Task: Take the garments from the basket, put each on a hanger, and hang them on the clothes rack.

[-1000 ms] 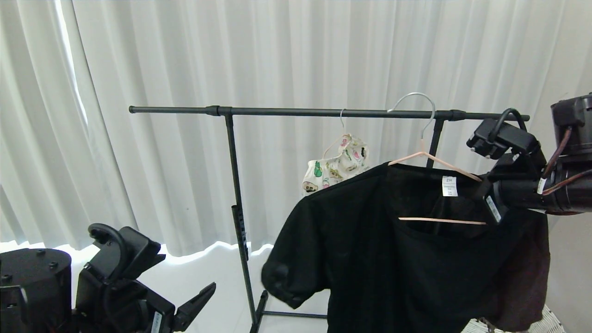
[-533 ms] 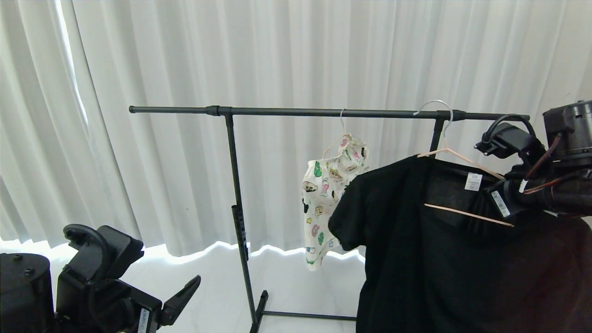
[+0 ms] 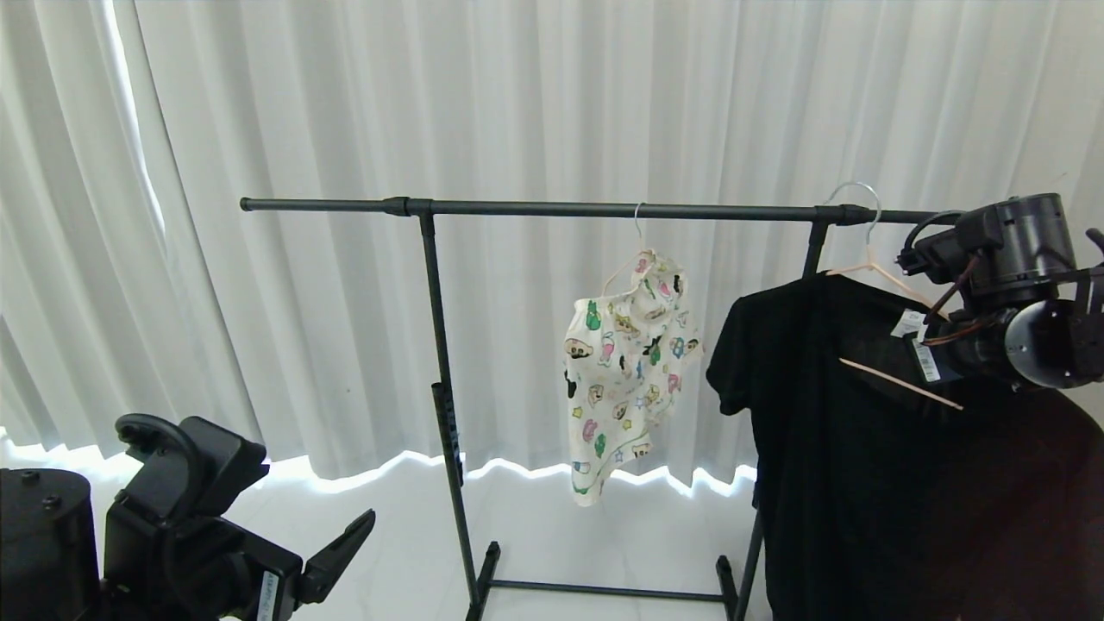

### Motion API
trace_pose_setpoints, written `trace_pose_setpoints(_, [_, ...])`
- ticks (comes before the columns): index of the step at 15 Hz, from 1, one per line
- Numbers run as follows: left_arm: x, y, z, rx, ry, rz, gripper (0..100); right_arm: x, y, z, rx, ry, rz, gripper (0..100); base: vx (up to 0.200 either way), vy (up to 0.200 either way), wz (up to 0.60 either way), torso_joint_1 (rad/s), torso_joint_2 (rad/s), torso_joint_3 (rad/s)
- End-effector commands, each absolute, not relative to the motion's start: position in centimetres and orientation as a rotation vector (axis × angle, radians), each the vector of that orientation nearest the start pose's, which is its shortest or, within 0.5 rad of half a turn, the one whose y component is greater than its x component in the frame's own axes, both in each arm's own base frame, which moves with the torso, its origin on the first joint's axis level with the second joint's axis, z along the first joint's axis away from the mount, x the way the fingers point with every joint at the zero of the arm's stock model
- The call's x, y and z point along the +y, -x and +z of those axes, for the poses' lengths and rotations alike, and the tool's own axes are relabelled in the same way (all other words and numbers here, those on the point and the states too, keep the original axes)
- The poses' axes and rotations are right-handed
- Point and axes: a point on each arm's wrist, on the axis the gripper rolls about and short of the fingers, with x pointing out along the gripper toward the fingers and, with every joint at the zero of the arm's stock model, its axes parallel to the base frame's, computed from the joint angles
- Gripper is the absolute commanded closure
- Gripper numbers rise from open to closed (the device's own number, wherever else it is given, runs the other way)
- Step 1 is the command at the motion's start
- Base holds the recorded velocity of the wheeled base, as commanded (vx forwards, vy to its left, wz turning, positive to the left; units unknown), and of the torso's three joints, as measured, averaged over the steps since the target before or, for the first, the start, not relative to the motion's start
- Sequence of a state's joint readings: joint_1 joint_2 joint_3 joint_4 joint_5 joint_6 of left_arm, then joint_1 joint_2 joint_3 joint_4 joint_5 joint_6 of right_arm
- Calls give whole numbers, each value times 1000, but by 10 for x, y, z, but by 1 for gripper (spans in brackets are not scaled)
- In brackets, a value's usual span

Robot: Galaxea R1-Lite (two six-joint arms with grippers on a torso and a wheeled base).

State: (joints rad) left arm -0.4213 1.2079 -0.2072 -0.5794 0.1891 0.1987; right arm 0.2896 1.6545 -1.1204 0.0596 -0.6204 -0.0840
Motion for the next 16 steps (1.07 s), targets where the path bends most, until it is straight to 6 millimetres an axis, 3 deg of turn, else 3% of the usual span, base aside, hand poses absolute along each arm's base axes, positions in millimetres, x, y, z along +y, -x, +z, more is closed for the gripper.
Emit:
trace_pose_setpoints(1, [-56,-135,134,373,-319,-269,0,72,-298,216,558,334,-314,100,200,0,0,2,2,7])
trace_pose_setpoints(16, [-57,-136,136,366,-322,-274,0,62,-302,214,566,311,-351,100,187,0,0,2,3,4])
